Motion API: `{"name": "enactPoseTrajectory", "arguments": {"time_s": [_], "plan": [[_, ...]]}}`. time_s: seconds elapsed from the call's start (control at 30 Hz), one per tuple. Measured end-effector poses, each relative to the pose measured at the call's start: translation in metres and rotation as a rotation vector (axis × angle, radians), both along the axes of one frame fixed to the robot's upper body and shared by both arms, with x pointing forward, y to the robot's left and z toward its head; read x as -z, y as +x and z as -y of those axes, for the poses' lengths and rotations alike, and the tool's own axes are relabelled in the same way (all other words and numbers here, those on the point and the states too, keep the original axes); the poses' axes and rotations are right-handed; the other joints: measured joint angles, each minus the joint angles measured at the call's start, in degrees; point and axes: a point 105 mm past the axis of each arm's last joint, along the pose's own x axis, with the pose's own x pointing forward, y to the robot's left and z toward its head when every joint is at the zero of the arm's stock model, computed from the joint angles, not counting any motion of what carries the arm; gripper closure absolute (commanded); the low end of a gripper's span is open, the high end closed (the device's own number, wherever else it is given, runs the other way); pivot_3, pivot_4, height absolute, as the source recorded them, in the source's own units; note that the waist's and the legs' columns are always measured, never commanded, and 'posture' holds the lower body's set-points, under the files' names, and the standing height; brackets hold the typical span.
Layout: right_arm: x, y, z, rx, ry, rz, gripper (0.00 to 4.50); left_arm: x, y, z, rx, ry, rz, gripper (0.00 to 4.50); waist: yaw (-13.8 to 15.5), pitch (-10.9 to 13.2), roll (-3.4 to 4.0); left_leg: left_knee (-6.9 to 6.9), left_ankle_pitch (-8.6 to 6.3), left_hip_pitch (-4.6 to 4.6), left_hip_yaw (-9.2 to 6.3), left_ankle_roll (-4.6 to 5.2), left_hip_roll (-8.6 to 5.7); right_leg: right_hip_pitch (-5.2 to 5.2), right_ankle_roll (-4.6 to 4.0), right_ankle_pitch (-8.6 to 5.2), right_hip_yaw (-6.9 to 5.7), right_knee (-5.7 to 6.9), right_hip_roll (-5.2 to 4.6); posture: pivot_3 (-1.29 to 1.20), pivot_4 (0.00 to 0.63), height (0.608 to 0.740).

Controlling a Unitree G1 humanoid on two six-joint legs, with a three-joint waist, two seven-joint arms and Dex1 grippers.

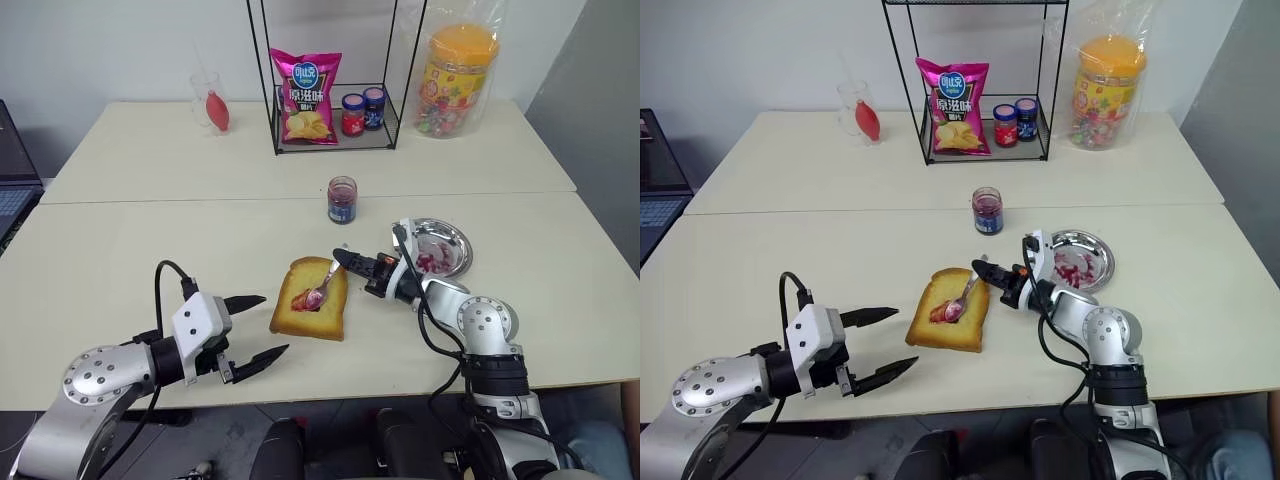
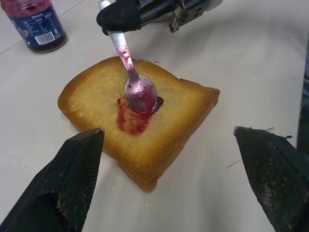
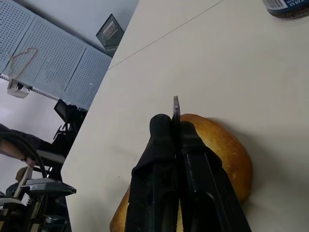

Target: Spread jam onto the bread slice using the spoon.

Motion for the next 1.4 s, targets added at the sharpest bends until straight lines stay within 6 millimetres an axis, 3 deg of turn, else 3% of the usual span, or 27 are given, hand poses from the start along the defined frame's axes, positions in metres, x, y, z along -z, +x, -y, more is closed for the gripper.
{"name": "enactPoseTrajectory", "arguments": {"time_s": [0.27, 0.37, 0.57, 0.77, 1.4], "plan": [[-0.024, 0.026, 0.023, 0.096, 0.001, 0.080, 4.48, -0.004, 0.004, 0.002, 0.005, 0.000, 0.016, 0.00, 0.00, 0.00, 0.00, 0.00, 0.00, 0.00, 0.01, 0.00, 0.01, -0.01, 0.00, 0.01, 0.00, 0.01, 0.02, 0.00, 0.150, 0.740], [-0.034, 0.029, 0.023, 0.102, 0.022, 0.096, 4.48, -0.004, 0.004, 0.002, 0.005, 0.000, 0.016, 0.00, 0.00, 0.00, 0.00, -0.02, 0.00, -0.02, 0.01, 0.00, 0.03, -0.04, 0.00, 0.01, 0.01, 0.02, 0.04, 0.00, 0.150, 0.740], [-0.052, 0.003, 0.001, -0.026, 0.113, 0.086, 4.48, -0.003, 0.002, 0.003, 0.011, 0.000, 0.007, 0.00, 0.00, 0.00, 0.00, -0.04, 0.00, -0.01, 0.01, 0.00, 0.06, -0.06, -0.01, 0.00, 0.02, 0.06, 0.06, 0.00, 0.150, 0.740], [-0.028, -0.015, -0.007, -0.075, 0.083, 0.005, 4.48, -0.002, -0.002, 0.005, 0.027, 0.000, -0.003, 0.00, -0.01, 0.00, 0.01, -0.04, 0.00, -0.01, 0.01, 0.00, 0.05, -0.06, -0.02, 0.00, 0.04, 0.05, 0.06, 0.00, 0.150, 0.740], [-0.003, -0.013, -0.001, -0.040, 0.003, -0.009, 4.48, -0.001, -0.005, 0.005, 0.036, 0.006, 0.000, 0.00, -0.01, -0.01, -0.01, -0.04, 0.00, 0.00, 0.03, 0.00, 0.08, -0.06, -0.02, 0.01, 0.05, 0.06, 0.09, 0.00, 0.150, 0.740]]}}
